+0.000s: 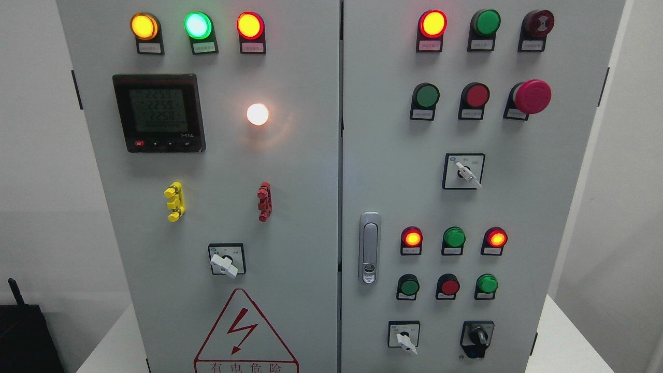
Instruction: Trip black knob to open circuit
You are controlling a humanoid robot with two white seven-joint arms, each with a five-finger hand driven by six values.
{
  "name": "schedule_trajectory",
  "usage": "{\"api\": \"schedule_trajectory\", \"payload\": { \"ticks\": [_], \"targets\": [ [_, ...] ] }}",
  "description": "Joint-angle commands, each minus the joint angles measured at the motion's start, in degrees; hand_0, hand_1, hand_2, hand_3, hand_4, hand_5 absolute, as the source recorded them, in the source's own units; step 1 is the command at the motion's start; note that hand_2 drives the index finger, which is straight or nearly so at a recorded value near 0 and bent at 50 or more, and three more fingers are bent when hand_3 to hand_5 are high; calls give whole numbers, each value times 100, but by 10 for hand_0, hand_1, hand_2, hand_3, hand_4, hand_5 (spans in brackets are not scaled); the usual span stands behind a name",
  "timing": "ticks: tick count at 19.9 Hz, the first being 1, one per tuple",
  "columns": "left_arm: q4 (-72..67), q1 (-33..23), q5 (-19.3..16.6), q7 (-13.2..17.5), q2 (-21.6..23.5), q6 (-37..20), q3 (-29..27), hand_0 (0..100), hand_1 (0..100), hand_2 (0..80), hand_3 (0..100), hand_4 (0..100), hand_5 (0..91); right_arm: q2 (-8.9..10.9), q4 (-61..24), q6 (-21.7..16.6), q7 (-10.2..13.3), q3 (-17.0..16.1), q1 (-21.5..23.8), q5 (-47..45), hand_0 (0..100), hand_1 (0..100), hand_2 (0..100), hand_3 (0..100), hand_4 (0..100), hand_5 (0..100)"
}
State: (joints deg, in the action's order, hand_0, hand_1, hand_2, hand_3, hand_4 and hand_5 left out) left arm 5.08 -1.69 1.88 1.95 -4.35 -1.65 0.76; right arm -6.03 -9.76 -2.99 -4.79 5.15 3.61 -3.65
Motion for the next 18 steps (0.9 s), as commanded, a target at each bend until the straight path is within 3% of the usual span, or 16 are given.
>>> {"api": "schedule_trajectory", "payload": {
  "ticks": [1, 12, 14, 18],
  "targets": [
    [-7, 2, 14, -1, -5, -2, -5, 120, 389, 0, 0, 0, 0, -13, 0, -18, -39, -5, 8, 5, 338, 299, 0, 0, 0, 0],
    [-7, 2, 14, -1, -5, -2, -5, 120, 389, 0, 0, 0, 0, -13, -149, -97, 49, -23, 16, -4, 303, 334, 0, 11, 0, 0],
    [-7, 2, 14, -1, -5, 7, -5, 120, 389, 0, 0, 0, 0, -21, -368, -97, 136, -32, 25, -4, 290, 352, 0, 90, 5, 0],
    [-7, 2, 14, -1, -5, 7, -5, 120, 389, 0, 0, 0, 0, -21, -1000, -105, 505, -32, 25, -4, 270, 394, 0, 227, 145, 0]
  ]
}}
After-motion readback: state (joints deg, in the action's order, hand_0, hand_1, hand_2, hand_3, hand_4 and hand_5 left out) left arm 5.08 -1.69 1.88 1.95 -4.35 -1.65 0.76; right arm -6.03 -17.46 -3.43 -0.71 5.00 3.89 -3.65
